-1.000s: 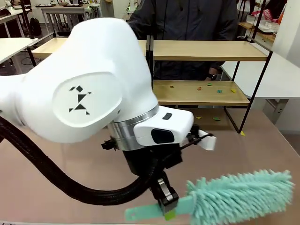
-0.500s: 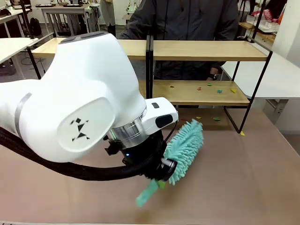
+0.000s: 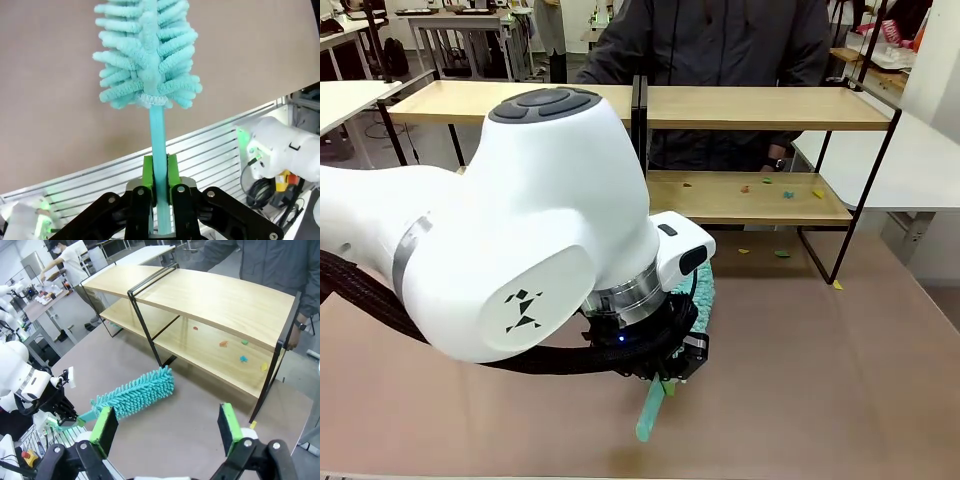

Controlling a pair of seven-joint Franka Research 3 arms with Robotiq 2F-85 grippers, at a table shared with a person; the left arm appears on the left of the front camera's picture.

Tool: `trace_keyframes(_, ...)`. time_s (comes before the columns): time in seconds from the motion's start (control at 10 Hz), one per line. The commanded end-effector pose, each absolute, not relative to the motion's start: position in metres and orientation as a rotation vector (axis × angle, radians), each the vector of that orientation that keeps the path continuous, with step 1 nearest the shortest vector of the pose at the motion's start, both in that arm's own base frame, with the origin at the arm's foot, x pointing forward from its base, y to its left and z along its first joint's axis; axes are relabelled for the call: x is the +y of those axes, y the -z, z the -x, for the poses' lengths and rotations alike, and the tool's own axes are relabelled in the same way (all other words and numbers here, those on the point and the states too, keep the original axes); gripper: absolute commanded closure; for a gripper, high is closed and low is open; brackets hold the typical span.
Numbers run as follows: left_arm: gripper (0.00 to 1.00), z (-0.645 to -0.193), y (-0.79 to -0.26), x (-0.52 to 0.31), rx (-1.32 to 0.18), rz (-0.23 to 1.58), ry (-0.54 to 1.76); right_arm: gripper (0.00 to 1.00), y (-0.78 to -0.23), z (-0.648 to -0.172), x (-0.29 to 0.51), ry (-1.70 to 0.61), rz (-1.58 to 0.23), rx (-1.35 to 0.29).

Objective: Clean the shelves.
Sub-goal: Clean another randomly selected level of the Shelf with the Duster.

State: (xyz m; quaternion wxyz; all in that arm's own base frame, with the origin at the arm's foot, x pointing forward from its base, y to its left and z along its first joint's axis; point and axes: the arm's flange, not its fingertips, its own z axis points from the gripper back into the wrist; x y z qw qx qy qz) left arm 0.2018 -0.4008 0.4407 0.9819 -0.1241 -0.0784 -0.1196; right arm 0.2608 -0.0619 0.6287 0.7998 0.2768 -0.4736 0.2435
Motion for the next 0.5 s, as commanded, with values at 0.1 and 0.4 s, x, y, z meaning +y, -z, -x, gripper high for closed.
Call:
trace_keyframes(0.1, 0.87, -0.215, -0.424, -0.418, -0.236, 0.247, 0.155, 0.0, -0.628, -0.261, -0.061, -0.522, -0.595, -1.015)
trace_keyframes(0.4, 0.87, -0.249, -0.411, -0.447, -0.333, 0.224, 0.076, 0.0, -0.628, -0.261, -0.061, -0.522, -0.595, -1.015)
